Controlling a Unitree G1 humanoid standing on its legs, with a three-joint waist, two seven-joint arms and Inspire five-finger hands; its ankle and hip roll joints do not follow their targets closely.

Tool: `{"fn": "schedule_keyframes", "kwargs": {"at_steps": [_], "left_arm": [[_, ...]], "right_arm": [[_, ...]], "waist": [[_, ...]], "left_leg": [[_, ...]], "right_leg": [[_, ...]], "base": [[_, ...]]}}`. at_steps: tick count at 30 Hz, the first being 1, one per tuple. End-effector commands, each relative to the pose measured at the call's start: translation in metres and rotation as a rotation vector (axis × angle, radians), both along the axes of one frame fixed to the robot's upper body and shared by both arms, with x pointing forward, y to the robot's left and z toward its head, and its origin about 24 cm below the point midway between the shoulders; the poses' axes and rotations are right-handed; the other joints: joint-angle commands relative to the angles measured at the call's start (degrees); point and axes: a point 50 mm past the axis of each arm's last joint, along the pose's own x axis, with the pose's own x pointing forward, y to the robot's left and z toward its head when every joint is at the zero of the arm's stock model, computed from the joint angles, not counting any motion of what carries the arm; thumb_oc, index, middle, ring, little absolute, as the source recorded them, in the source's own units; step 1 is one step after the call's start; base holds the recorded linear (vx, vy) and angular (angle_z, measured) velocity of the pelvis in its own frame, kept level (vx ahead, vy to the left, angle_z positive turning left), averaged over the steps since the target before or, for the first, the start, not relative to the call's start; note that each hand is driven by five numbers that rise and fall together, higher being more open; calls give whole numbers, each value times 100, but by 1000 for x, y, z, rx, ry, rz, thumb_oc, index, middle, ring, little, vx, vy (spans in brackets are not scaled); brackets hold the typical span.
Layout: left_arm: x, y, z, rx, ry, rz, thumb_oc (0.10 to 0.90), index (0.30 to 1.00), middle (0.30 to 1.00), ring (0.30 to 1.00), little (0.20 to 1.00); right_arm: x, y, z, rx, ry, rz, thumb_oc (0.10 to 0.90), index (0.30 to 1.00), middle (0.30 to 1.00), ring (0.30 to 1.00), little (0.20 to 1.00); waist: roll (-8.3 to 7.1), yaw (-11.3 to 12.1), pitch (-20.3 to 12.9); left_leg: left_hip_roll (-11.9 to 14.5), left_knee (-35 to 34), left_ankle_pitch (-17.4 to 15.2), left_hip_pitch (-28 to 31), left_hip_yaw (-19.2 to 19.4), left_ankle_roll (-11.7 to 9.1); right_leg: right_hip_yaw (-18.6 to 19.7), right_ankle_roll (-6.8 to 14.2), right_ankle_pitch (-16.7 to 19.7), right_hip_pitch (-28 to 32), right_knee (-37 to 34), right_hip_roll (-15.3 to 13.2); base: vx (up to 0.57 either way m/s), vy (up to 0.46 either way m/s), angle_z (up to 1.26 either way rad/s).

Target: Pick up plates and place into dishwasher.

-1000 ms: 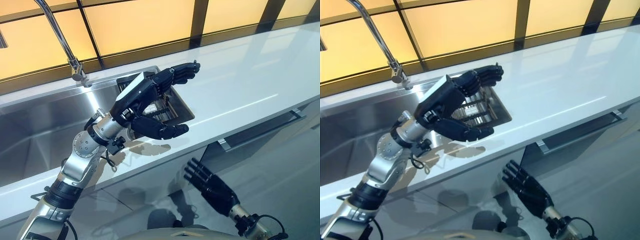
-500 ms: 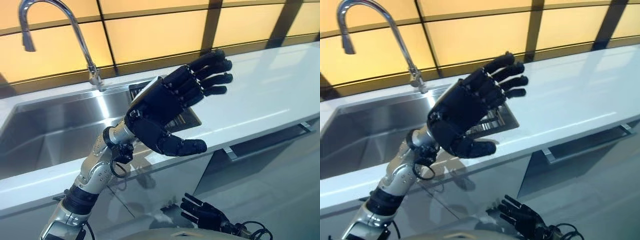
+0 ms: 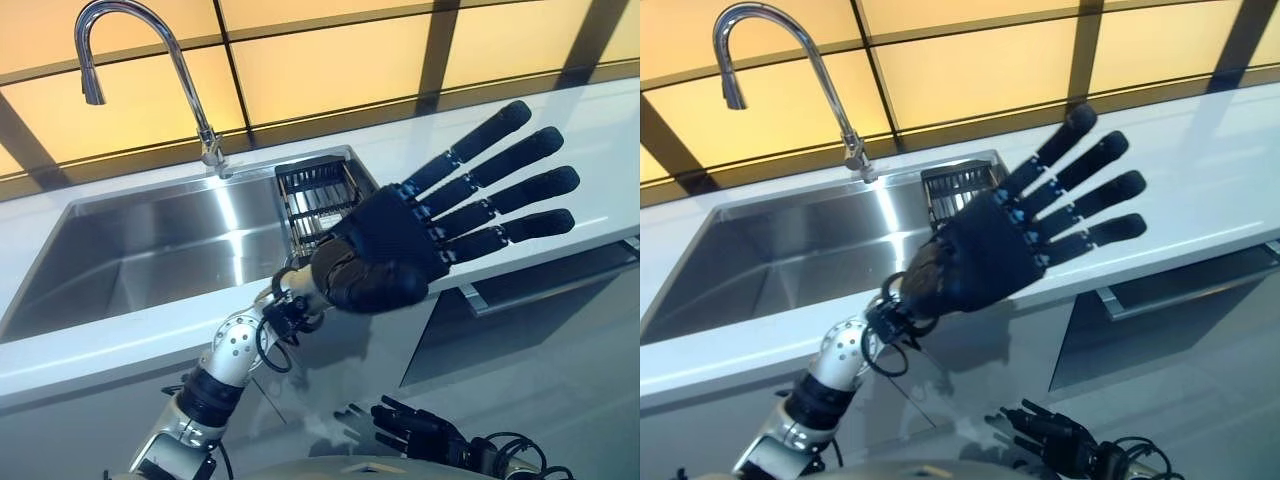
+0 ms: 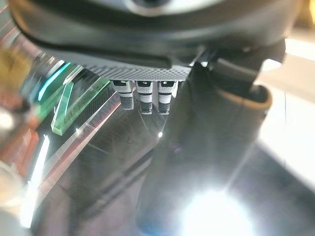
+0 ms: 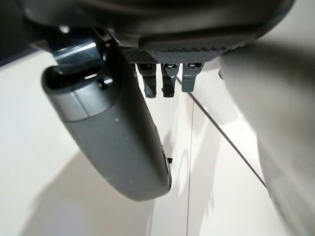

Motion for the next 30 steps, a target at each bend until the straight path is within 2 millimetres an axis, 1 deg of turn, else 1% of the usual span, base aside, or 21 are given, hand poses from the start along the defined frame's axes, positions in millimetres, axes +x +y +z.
{"fn": "schedule_keyframes", "kwargs": {"at_steps": [1, 5, 6, 7, 9, 10, 11, 12, 14, 15, 16, 17, 19, 20, 22, 23, 24, 25, 26, 27, 30], "left_arm": [[-3, -9, 5, -38, 36, -123, 800, 900, 900, 900, 900], [-12, -10, -20, 24, 15, -208, 800, 900, 900, 900, 900], [-12, -10, -20, 24, 15, -208, 800, 900, 900, 900, 900], [-20, -9, -41, 82, -72, -296, 800, 900, 900, 900, 900], [-25, -7, -60, 147, -169, -352, 800, 900, 900, 900, 900], [-27, -3, -78, 214, -207, -391, 800, 900, 900, 900, 900], [-24, 4, -96, 292, -213, -393, 800, 900, 900, 900, 900], [-24, 5, -98, 300, -214, -395, 800, 900, 900, 900, 900], [-21, 13, -114, 376, -193, -383, 800, 900, 900, 900, 900], [-21, 31, -146, 497, -132, -308, 800, 900, 900, 900, 900], [-22, 37, -159, 551, -97, -254, 800, 900, 900, 900, 900], [-21, 50, -185, 704, -94, -126, 800, 900, 900, 900, 900], [-23, 71, -213, 943, -109, 45, 800, 900, 900, 900, 900], [-28, 90, -234, 1084, -56, 186, 800, 900, 900, 900, 900], [-33, 104, -245, 1176, -43, 235, 800, 900, 900, 900, 900], [-46, 127, -264, 1324, 63, 324, 800, 900, 900, 900, 900], [-46, 129, -266, 1351, 69, 340, 800, 900, 900, 900, 900], [-53, 142, -274, 1442, 80, 359, 800, 900, 900, 900, 900], [-76, 166, -292, 1649, 113, 331, 800, 900, 900, 900, 900], [-93, 181, -302, 1818, 168, 323, 800, 900, 900, 900, 900], [-127, 209, -314, 2081, 336, 330, 800, 900, 900, 900, 900]], "right_arm": [[8, 8, 1, 36, -3, 57, 800, 900, 900, 900, 900], [6, 10, -1, 7, 10, 101, 800, 900, 900, 900, 900], [6, 10, -1, 7, 10, 101, 800, 900, 900, 900, 900], [4, 9, -2, -2, 24, 112, 800, 900, 900, 900, 900], [4, 9, -2, 1, 39, 126, 800, 900, 900, 900, 900], [5, 10, -2, -1, 51, 144, 800, 900, 900, 900, 900], [5, 10, -2, -1, 55, 149, 800, 900, 900, 900, 900], [6, 10, -2, -1, 55, 149, 800, 900, 900, 900, 900], [5, 9, -2, 1, 59, 139, 800, 900, 900, 900, 900], [2, 6, -2, -2, 70, 117, 800, 900, 900, 900, 900], [-1, 6, -3, -4, 77, 109, 800, 900, 900, 900, 900], [-7, 6, -6, -6, 94, 89, 800, 900, 900, 900, 900], [-11, 5, -7, -25, 124, 85, 800, 900, 900, 900, 900], [-13, 6, -8, -53, 150, 120, 800, 900, 900, 900, 900], [-16, 5, -9, -64, 169, 123, 800, 900, 900, 900, 900], [-19, 6, -10, -82, 202, 132, 800, 900, 900, 900, 900], [-20, 6, -11, -85, 207, 133, 800, 900, 900, 900, 900], [-24, 6, -12, -91, 224, 135, 800, 900, 900, 900, 900], [-32, 9, -15, -101, 259, 151, 800, 900, 900, 900, 900], [-37, 12, -17, -108, 281, 148, 800, 900, 900, 900, 900], [-42, 14, -21, -197, 298, 197, 800, 900, 900, 900, 900]], "waist": [[-118, 185, 71], [-108, 271, 125], [-108, 271, 125], [-111, 317, 158], [-126, 339, 170], [-89, 306, 192], [-51, 289, 204], [-57, 282, 211], [-31, 250, 220], [-48, 237, 201], [-66, 223, 184], [-119, 275, 81], [-163, 383, -19], [-187, 459, -82], [-196, 508, -118], [-196, 567, -173], [-194, 570, -181], [-203, 597, -209], [-224, 615, -246], [-240, 620, -274], [-270, 618, -335]], "left_leg": [[-440, -351, -791, 636, -285, 269], [-503, -351, -749, 526, -329, 303], [-503, -351, -749, 526, -329, 303], [-534, -351, -738, 474, -235, 338], [-534, -351, -728, 463, -190, 362], [-490, -351, -683, 467, -176, 407], [-447, -351, -638, 475, -186, 437], [-453, -351, -636, 481, -191, 440], [-436, -351, -617, 497, -222, 477], [-443, -351, -598, 491, -301, 526], [-439, -351, -594, 489, -365, 529], [-427, -351, -603, 416, -410, 485], [-417, -351, -557, 321, -388, 421], [-444, -351, -554, 269, -382, 416], [-460, -351, -554, 243, -392, 410], [-470, -351, -546, 220, -441, 413], [-472, -351, -547, 216, -450, 414], [-475, -351, -545, 216, -476, 415], [-479, -351, -535, 229, -518, 415], [-476, -351, -530, 240, -526, 412], [-472, -351, -558, 283, -549, 407]], "right_leg": [[427, 345, 430, -509, -224, 316], [176, 449, 525, -649, -224, 228], [176, 449, 525, -649, -224, 228], [-14, 533, 593, -708, -224, 173], [-100, 591, 773, -743, -224, 181], [-82, 551, 757, -812, 271, 202], [-68, 483, 593, -867, 873, 212], [-68, 480, 526, -905, 998, 198], [-50, 422, 343, -960, 1730, 179], [18, 315, -28, -870, 2188, 161], [60, 266, -230, -685, 2071, 212], [150, 141, -459, -232, 1381, 313], [260, 67, -432, 161, 391, 379], [288, 49, -336, 321, -56, 395], [285, 29, -298, 378, -223, 399], [288, 4, -329, 386, -224, 420], [285, 2, -334, 386, -224, 421], [255, -3, -356, 396, -224, 422], [214, -18, -383, 423, -224, 430], [190, -26, -405, 437, -224, 433], [163, -46, -469, 468, -224, 435]], "base": [[-317, 251, 4], [-215, 164, 7], [-283, 180, 3], [-251, 135, -2], [-260, 128, -12], [-181, 95, -21], [-125, 70, -18], [-54, 40, -12], [-9, 12, -2], [8, -20, 7], [45, -89, 24], [52, -115, 45], [19, -115, 49], [-4, -84, 17], [7, -57, -6], [18, -52, -6], [29, -68, -2], [42, -72, -13], [59, -96, -14], [61, -93, -10], [67, -58, 9]]}}
